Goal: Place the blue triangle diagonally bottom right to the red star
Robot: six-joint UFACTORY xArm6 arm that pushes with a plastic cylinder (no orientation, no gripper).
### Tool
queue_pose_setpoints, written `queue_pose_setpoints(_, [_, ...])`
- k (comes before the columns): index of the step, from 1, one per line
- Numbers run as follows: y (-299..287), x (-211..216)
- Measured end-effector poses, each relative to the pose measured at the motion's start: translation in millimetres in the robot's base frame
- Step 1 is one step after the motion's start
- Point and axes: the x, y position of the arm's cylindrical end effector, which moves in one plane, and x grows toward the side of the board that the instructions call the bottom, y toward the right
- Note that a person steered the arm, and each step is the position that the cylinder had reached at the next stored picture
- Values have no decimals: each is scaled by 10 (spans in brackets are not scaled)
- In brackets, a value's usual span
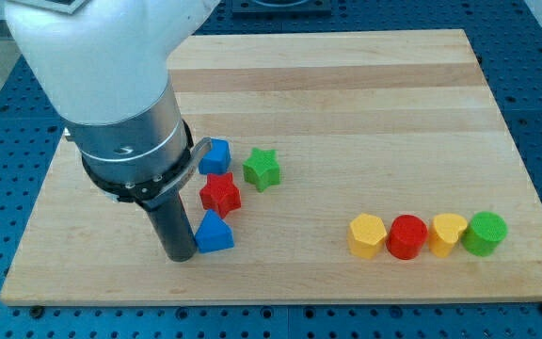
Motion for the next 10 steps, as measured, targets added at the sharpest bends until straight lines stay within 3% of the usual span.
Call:
queue_pose_setpoints(3, [-188, -135])
queue_pose_setpoints(10, [501, -63])
